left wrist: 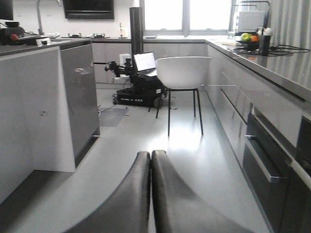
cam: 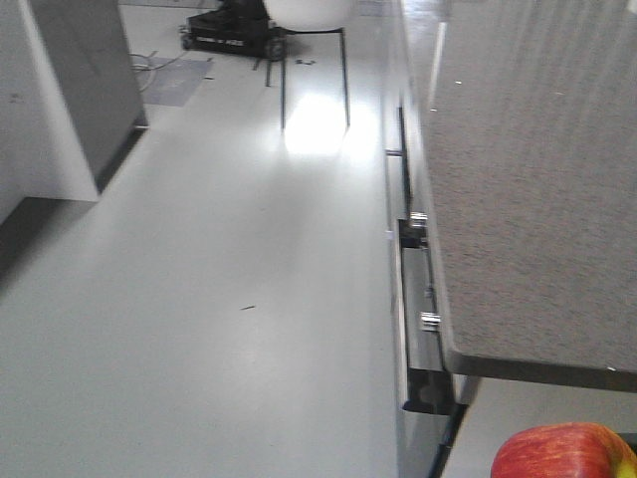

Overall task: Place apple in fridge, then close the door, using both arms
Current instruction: 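Pull the held apple back toward the robot body with the right gripper, then drive the base away from the counter toward the open refrigerator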

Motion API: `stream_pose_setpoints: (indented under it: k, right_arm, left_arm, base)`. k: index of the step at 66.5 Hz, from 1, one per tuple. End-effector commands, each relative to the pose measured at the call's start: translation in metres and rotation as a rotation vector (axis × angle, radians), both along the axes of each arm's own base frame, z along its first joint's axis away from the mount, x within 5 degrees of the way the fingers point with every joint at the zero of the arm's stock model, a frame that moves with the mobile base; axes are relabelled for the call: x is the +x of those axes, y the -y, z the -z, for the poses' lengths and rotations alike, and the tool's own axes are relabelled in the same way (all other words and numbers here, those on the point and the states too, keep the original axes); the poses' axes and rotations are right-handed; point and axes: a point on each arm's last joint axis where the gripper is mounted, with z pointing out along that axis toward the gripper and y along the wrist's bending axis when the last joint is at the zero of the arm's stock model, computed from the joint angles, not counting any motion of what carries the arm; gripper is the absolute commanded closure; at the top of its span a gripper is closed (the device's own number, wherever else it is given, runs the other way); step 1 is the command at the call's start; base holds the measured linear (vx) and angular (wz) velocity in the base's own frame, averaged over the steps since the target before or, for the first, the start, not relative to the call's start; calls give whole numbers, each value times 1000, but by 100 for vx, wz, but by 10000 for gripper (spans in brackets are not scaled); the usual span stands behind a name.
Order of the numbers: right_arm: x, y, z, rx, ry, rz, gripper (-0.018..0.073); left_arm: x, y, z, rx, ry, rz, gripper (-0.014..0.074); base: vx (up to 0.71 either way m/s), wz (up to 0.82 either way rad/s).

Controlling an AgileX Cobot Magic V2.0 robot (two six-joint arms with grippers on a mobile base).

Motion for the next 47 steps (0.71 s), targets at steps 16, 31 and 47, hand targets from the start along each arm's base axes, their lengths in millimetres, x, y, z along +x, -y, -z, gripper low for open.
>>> stream_pose_setpoints:
  k: [16,31,47]
  right_arm:
    - [3,-1,-14,70,52,25,228]
    - [3,-1,-14,70,52,25,228]
    - [3,-1,-14,70,52,25,228]
  left_arm:
    - [-1,0,-4,-5,82,5,603]
    - [-1,0,-4,-5,82,5,603]
    - [-1,0,-4,-5,82,5,603]
  base:
    - [0,48]
    - [1,53]
    - [1,48]
